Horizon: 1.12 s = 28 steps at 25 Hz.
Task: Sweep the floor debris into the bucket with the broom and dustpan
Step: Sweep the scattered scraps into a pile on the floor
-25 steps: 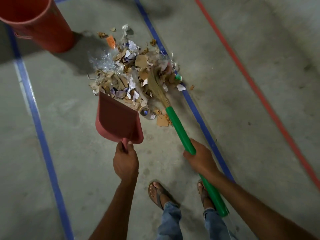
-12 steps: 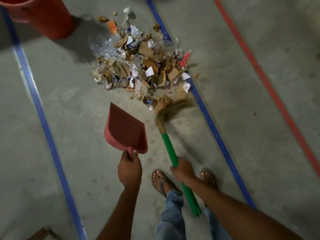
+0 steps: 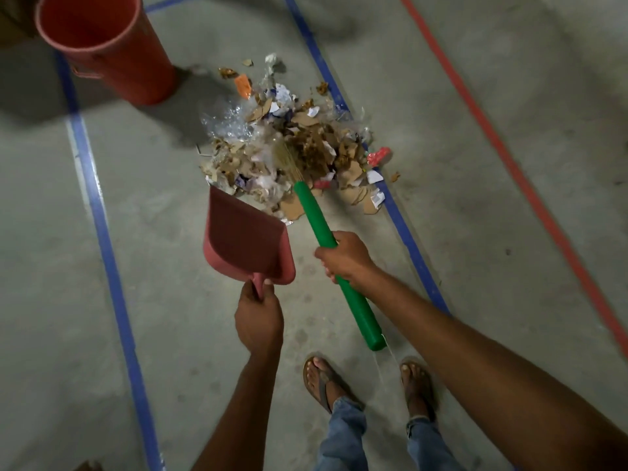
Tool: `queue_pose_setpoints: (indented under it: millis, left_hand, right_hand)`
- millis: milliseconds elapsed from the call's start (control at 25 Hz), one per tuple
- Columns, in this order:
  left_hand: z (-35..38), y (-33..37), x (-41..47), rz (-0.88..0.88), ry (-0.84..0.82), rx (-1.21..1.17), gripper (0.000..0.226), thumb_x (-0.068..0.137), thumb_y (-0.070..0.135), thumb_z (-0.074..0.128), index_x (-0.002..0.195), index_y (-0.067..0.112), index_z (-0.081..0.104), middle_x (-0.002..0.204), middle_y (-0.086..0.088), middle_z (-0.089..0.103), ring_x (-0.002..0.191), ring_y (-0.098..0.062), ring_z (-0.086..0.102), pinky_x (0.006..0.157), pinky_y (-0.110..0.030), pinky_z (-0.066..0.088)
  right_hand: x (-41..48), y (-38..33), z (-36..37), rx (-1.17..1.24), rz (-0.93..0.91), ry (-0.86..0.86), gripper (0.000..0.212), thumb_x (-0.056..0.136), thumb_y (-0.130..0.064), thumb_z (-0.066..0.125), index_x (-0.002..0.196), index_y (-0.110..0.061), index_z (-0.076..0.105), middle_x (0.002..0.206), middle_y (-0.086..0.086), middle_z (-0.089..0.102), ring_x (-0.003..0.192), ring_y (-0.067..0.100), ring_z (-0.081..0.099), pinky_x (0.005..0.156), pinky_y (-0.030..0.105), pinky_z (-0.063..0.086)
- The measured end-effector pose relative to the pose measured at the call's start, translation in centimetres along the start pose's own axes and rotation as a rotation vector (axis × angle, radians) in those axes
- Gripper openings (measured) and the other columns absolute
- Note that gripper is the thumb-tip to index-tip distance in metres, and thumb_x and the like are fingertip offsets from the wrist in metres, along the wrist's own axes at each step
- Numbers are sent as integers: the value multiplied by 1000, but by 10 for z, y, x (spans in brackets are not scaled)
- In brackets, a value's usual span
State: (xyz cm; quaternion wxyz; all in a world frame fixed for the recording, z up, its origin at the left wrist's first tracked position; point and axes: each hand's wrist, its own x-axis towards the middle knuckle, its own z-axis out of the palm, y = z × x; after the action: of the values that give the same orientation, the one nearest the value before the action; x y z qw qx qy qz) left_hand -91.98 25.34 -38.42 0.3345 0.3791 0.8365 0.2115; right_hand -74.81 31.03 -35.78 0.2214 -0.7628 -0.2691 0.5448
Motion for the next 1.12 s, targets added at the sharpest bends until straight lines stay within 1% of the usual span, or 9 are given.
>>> queue_pose_setpoints:
  millis: [80,160,240,360,480,640,800,920,1120]
  left_hand:
    - [1,12,-2,18,-11,-8,27,104,38,52,110,17,67,92,-1,67,83,-20,59,76,-32,39]
    - [0,19,-3,38,-33,0,28,104,38,52,110,16,67,91,-1,68,83,-21,60,73,-32,40]
    - [1,25,-5,48,-61,0,29,103,39,52,108,15,67,92,-4,69,84,-25,63,71,-32,41]
    - [8,34,-14,47,-84,-6,30,102,41,52,104,16,67,89,-3,69,83,-24,64,70,-34,44]
    - [26,42,-27,44,-124,11,27,102,43,51,97,20,65,82,4,66,79,-19,64,67,-32,43]
    - [63,56,-47,39,-139,54,27,102,45,51,91,23,62,79,6,65,74,-16,62,64,-31,42]
    - [104,70,-70,-17,-113,59,29,102,44,51,88,22,62,77,3,65,74,-15,61,63,-31,41]
    - [135,84,-86,-63,-90,51,29,102,44,51,87,21,62,78,1,66,76,-20,64,68,-35,45]
    - [176,130,-104,-68,-19,80,27,102,40,52,90,18,62,78,0,65,76,-21,63,66,-33,41]
  right_hand:
    - [-27,21,-30,-25,-6,-8,15,88,-16,68,103,-19,64,74,6,67,57,19,60,49,29,50]
    - [-51,55,-64,-223,-77,16,23,88,-19,70,109,-25,62,84,2,70,65,18,65,53,27,52]
    - [-69,94,-103,-402,-125,76,41,87,-21,72,127,-23,64,94,1,72,78,17,68,65,26,53]
    - [-89,145,-165,-482,-71,173,64,86,-21,75,146,-26,53,112,10,74,96,27,71,82,35,57]
    - [-94,187,-215,-517,12,270,68,87,-25,75,149,-31,48,104,14,75,85,30,72,74,38,59]
    - [-62,217,-263,-493,83,348,62,90,-23,70,148,-29,48,104,14,73,84,31,69,77,39,58]
    - [20,218,-292,-559,161,248,41,85,-16,67,126,-16,63,91,9,69,75,27,62,72,36,56]
    - [86,198,-298,-661,115,84,34,80,-18,67,114,-16,68,95,9,72,85,32,69,76,37,58]
    - [128,142,-294,-726,-111,-75,52,81,-28,62,132,-28,56,106,11,73,95,33,70,77,35,58]
